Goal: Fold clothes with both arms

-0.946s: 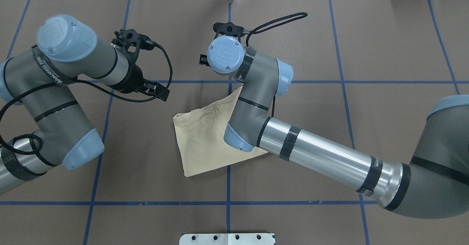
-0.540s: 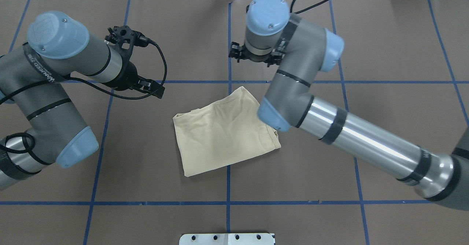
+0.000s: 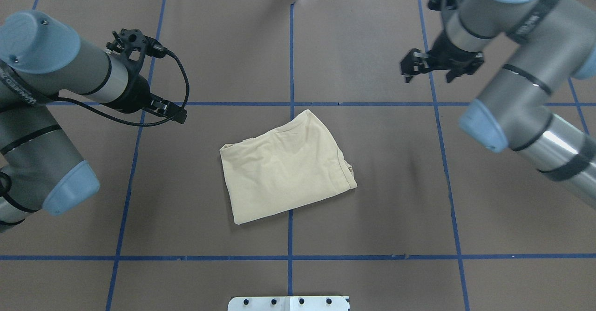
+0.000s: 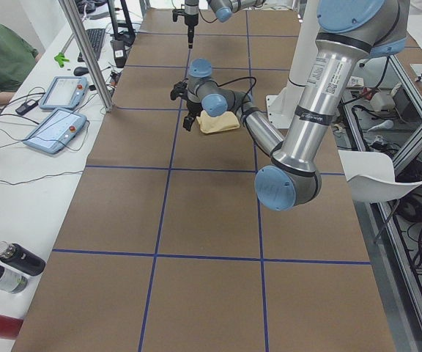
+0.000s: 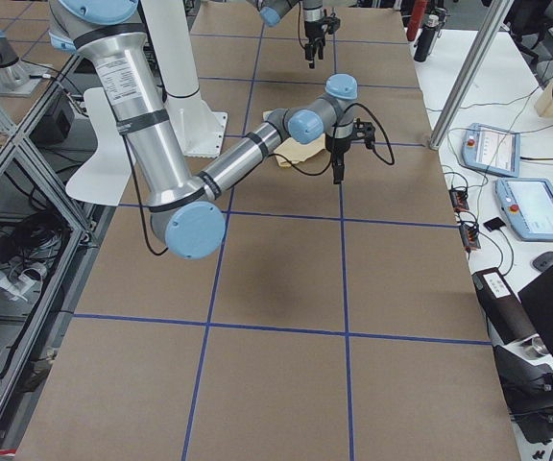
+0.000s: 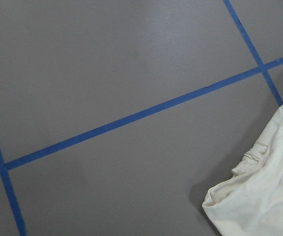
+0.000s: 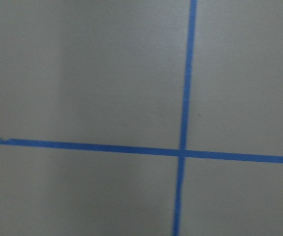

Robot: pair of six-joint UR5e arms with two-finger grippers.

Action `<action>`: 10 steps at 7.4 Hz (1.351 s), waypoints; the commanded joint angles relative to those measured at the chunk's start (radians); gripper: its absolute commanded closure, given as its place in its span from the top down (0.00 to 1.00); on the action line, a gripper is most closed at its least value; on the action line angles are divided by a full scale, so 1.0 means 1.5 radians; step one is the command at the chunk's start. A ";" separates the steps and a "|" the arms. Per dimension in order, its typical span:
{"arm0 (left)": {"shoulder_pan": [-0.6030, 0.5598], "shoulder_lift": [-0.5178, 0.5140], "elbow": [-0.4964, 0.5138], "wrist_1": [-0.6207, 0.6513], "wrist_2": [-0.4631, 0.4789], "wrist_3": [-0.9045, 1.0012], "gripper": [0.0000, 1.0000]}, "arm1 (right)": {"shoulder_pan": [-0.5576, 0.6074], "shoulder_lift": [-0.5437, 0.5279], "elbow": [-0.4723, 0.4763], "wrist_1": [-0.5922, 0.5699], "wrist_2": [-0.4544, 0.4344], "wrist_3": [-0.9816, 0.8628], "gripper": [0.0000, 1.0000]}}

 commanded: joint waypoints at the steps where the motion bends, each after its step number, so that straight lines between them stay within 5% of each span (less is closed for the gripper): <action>1: -0.054 0.037 -0.004 0.001 -0.031 0.097 1.00 | 0.151 -0.177 0.036 0.001 0.076 -0.277 1.00; 3: -0.079 0.055 -0.008 0.001 -0.049 0.147 1.00 | 0.258 -0.298 0.031 0.005 0.086 -0.444 1.00; 5: -0.162 0.126 -0.017 0.000 -0.097 0.277 1.00 | 0.298 -0.367 0.033 0.008 0.084 -0.472 1.00; 7: -0.300 0.248 -0.008 -0.009 -0.134 0.335 1.00 | 0.298 -0.365 0.027 0.008 0.083 -0.469 1.00; 10: -0.475 0.307 0.033 -0.003 -0.140 0.449 1.00 | 0.324 -0.378 0.048 0.026 0.082 -0.464 1.00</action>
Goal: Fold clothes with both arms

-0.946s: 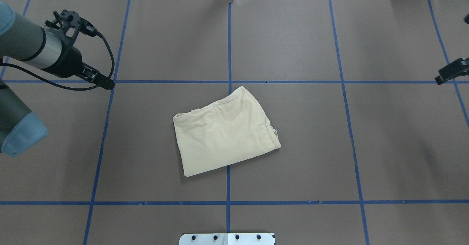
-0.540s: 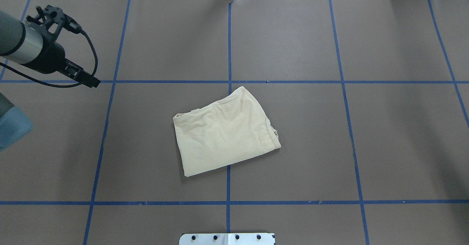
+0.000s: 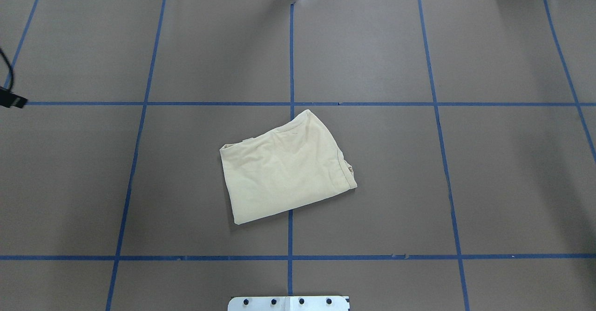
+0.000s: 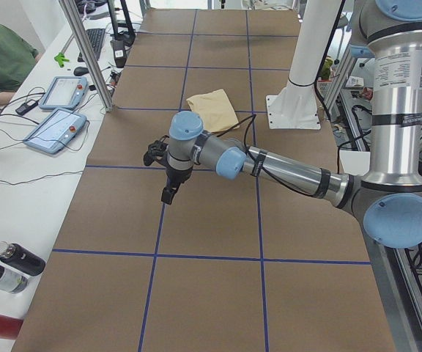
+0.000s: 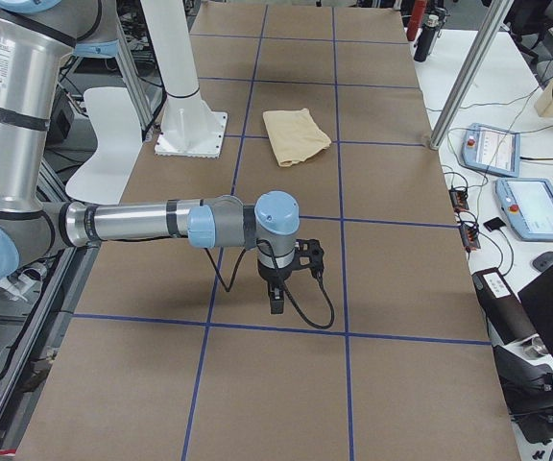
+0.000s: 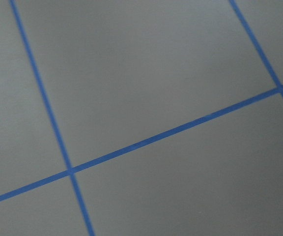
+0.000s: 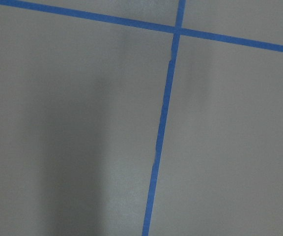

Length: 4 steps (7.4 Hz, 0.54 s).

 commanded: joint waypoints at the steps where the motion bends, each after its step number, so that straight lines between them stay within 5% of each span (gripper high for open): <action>1: -0.087 0.054 0.025 0.004 -0.005 0.108 1.00 | 0.013 -0.023 0.010 0.045 -0.001 0.002 1.00; 4: -0.105 0.120 0.020 -0.008 -0.043 0.098 1.00 | 0.014 -0.034 0.000 0.131 0.000 0.089 1.00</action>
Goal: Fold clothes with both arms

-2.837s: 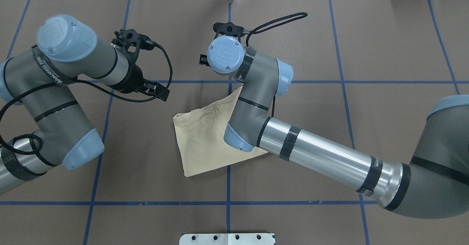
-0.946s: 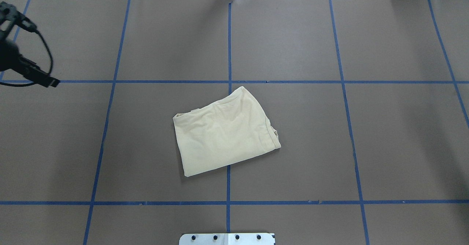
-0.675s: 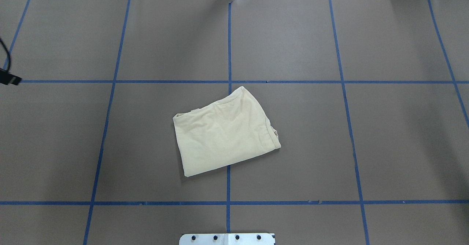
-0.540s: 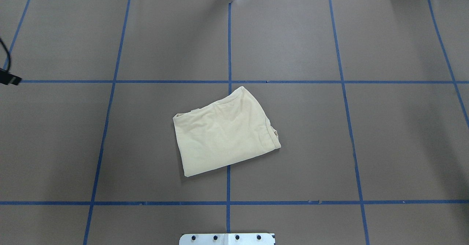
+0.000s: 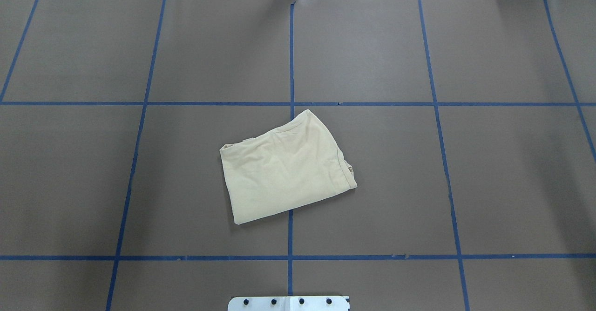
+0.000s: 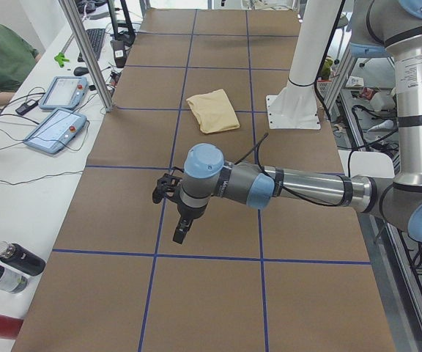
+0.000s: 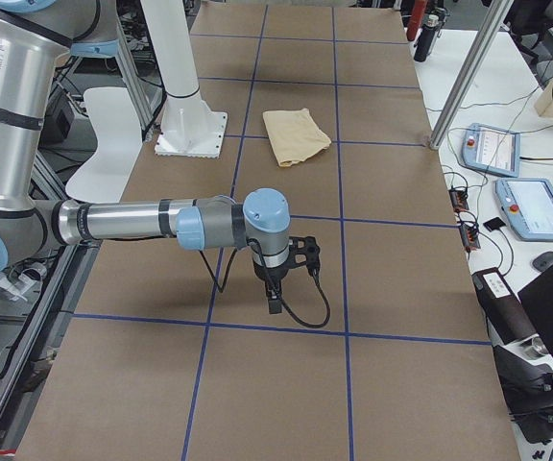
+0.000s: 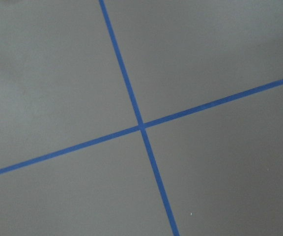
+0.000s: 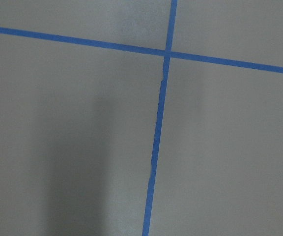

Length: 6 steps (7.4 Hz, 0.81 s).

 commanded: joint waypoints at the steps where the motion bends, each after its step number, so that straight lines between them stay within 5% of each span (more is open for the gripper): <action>1: -0.004 0.015 0.008 -0.003 -0.011 -0.002 1.00 | 0.000 -0.003 -0.007 0.032 0.004 0.027 1.00; 5: -0.005 0.021 0.043 0.020 -0.013 -0.007 1.00 | 0.000 -0.005 -0.010 0.032 0.005 0.028 1.00; 6: -0.005 0.018 0.029 0.108 -0.013 -0.014 1.00 | 0.000 -0.004 -0.010 0.032 0.005 0.028 1.00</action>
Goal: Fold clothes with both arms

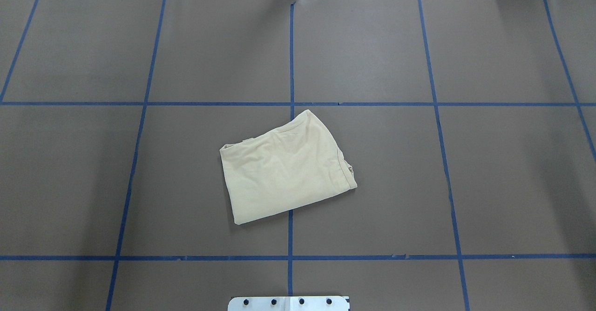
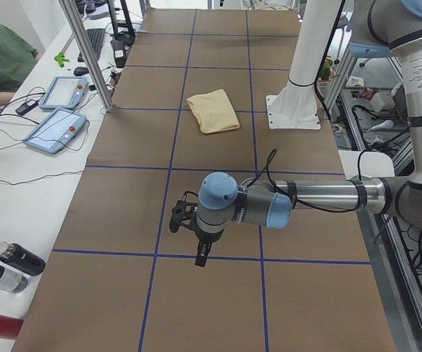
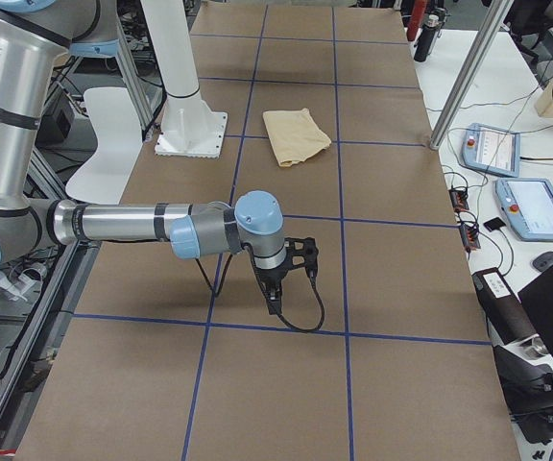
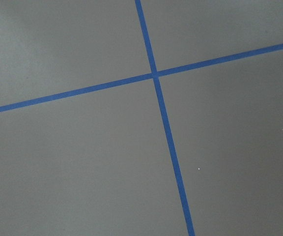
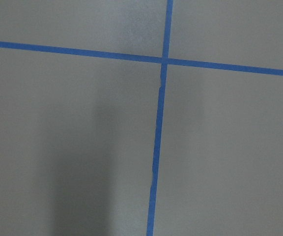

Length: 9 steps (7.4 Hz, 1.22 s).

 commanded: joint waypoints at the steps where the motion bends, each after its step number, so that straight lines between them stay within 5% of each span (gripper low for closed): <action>1: -0.001 -0.004 -0.037 0.149 -0.001 -0.003 1.00 | 0.000 0.000 0.000 0.001 0.000 0.000 1.00; 9: 0.001 -0.011 -0.082 0.150 -0.001 -0.002 1.00 | 0.000 0.000 0.000 0.000 0.001 0.001 1.00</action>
